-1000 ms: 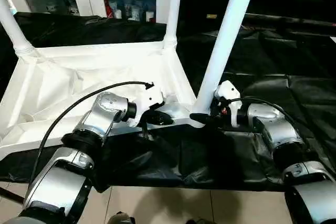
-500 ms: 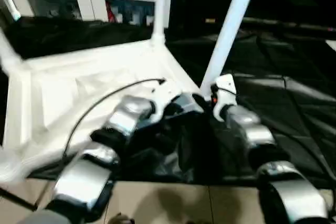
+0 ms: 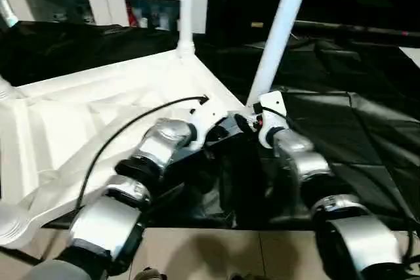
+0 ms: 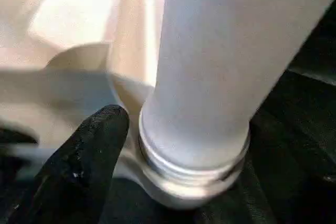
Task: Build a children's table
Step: Rotate leg to tighten
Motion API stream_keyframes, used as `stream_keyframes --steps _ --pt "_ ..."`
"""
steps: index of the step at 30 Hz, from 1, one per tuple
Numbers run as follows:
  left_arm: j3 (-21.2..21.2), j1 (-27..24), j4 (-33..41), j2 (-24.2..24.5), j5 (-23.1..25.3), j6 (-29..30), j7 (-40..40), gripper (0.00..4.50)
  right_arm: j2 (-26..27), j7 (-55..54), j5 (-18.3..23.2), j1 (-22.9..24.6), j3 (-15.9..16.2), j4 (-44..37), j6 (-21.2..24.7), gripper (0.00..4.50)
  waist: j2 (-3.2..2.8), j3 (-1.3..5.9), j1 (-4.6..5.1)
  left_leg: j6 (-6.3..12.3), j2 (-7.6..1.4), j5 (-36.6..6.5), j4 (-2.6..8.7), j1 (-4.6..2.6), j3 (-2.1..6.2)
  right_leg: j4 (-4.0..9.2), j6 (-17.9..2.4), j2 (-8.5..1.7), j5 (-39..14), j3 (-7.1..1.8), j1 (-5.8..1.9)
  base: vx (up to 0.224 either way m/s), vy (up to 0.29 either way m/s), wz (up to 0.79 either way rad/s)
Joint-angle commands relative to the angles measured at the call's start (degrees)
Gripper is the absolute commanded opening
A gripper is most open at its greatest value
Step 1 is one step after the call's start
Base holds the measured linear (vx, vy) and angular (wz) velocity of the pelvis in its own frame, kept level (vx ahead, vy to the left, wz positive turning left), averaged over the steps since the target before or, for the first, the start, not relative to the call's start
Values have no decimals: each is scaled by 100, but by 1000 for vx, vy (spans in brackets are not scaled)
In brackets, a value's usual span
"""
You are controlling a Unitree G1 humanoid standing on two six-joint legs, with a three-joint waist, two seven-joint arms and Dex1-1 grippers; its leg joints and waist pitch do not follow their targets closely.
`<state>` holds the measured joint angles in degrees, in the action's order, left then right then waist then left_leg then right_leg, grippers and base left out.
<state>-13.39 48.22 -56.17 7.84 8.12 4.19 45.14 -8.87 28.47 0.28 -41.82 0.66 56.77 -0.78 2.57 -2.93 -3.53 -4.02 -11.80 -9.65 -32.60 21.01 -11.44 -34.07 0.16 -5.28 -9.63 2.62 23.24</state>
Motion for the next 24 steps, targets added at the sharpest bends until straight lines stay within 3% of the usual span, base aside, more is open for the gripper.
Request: stream_keyframes --steps 1,3,6,10,12,14,15,16,18,19,21,22,24 --pt "-124 -86 -60 110 1 -183 461 0 -279 1272 61 204 338 -423 -127 377 -18 378 -39 210 -119 -1599 352 -59 56 409 -1225 -268 -1163 -174 -239 0 0 0" --pt "-130 -96 -47 145 -12 -191 547 0 -377 1473 77 251 364 -484 -151 377 -15 388 -42 321 -125 -1325 337 -32 56 354 -1366 -258 -751 -163 -280 0 0 0" --pt "-163 -222 144 322 -164 -453 1277 0 -744 2230 161 402 404 -691 -172 377 -14 390 -74 477 -138 -1071 313 -30 42 308 -1554 -257 -374 -151 -309 0 0 0" --pt "-257 -351 341 517 -236 -524 1886 0 -987 2700 262 484 406 -874 -141 377 -25 377 -86 470 -180 -1191 311 -60 20 292 -1692 -247 -514 -147 -276 0 0 0" --pt "-285 -400 421 588 -265 -530 2093 0 -1043 2851 290 479 404 -928 -120 377 -42 371 -111 396 -188 -1300 323 -79 19 302 -1675 -251 -667 -153 -256 0 0 0" --pt "-299 -456 509 668 -304 -555 2314 0 -1102 3019 310 461 399 -982 -77 377 7 363 -171 349 -195 -1346 327 -89 9 297 -1635 -258 -777 -164 -246 0 0 0" --pt "-298 -466 524 682 -309 -559 2344 0 -1110 3050 316 453 402 -978 -72 377 1 363 -173 334 -192 -1328 331 -85 10 297 -1613 -258 -792 -166 -250 0 0 0" --pt "-283 -509 578 726 -322 -568 2413 0 -1124 3190 336 434 429 -967 -48 377 68 363 -174 336 -190 -1319 325 -82 3 301 -1587 -262 -839 -165 -249 0 0 0" --pt "-266 -538 612 748 -332 -548 2425 0 -1123 3283 341 432 465 -971 -24 377 53 361 -185 335 -193 -1281 328 -82 8 304 -1535 -279 -936 -167 -241 0 0 0" --pt "-250 -581 652 775 -338 -528 2429 0 -1123 3368 320 443 516 -976 -18 362 87 354 -183 348 -191 -1246 325 -69 9 297 -1513 -280 -964 -168 -242 0 0 0" --pt "-247 -599 665 784 -335 -518 2419 0 -1119 3383 315 439 521 -952 -19 352 83 355 -184 356 -189 -1207 324 -69 8 304 -1480 -285 -995 -171 -237 0 0 0" --pt "-245 -622 688 799 -339 -511 2419 0 -1111 3389 315 435 522 -933 -19 341 115 354 -185 363 -187 -1191 322 -70 5 309 -1463 -284 -1023 -168 -233 0 0 0" --pt "-240 -656 731 818 -349 -485 2410 0 -1095 3405 324 422 515 -900 -8 316 102 356 -187 356 -184 -1153 322 -67 10 302 -1438 -286 -1040 -171 -234 0 0 0"
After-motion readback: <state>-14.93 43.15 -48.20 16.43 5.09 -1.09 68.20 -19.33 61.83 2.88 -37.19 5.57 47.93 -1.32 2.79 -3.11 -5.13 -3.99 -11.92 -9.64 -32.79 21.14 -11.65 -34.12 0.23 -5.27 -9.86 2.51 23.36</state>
